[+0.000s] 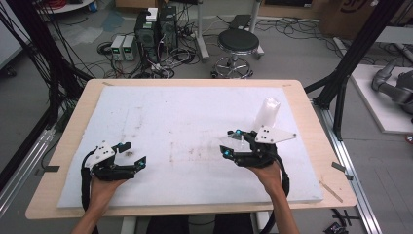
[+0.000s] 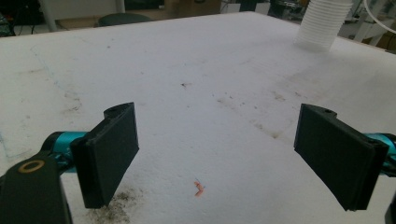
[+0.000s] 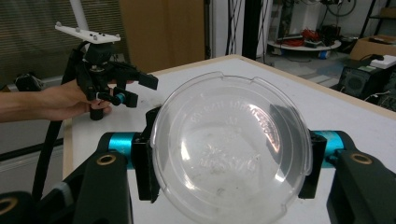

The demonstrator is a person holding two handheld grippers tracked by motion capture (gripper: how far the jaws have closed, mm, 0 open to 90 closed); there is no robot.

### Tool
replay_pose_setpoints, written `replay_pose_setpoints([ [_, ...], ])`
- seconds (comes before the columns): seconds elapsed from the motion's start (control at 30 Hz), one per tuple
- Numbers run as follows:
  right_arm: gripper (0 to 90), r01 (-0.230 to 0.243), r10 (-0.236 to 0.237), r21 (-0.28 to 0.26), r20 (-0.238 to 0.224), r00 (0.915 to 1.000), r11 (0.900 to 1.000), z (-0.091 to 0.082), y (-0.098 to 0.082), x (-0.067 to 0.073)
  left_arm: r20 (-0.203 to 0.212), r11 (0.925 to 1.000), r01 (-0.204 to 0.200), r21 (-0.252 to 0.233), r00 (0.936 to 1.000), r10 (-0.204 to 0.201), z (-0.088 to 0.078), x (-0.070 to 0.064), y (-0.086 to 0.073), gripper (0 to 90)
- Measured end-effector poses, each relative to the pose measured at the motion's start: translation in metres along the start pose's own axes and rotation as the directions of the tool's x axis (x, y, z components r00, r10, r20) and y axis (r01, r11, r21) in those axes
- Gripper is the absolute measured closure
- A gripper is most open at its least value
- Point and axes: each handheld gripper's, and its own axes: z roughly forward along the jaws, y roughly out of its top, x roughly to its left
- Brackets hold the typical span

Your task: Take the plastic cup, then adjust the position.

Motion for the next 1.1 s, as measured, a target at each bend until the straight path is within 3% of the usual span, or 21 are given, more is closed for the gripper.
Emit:
replay_pose_setpoints([
  [0.33, 41.0, -0.005, 0.005, 0.003, -0.003, 1.0000, 1.000, 0.001, -0.002, 0.002, -0.007, 0.9999, 0.013, 0.010, 0.9999, -0.013, 0.001, 0.001, 0.000, 13.5],
  [0.63, 41.1, -0.015, 0.015, 0.003, -0.004, 0.9999, 1.000, 0.000, -0.004, -0.002, 0.001, 0.9994, 0.033, -0.010, 0.9995, -0.033, -0.001, 0.003, 0.000, 10.9],
  [0.8, 41.1, -0.017, 0.017, 0.000, -0.019, 0.9997, 1.000, 0.003, -0.003, -0.003, 0.005, 0.9998, -0.002, -0.018, 1.0000, 0.002, -0.003, 0.005, 0.002, 11.0],
  [1.1, 41.1, -0.006, 0.006, -0.001, -0.078, 0.9970, 1.000, 0.008, 0.003, -0.004, 0.096, 0.9943, -0.041, -0.099, 0.9941, 0.050, -0.014, 0.012, 0.025, 11.0],
])
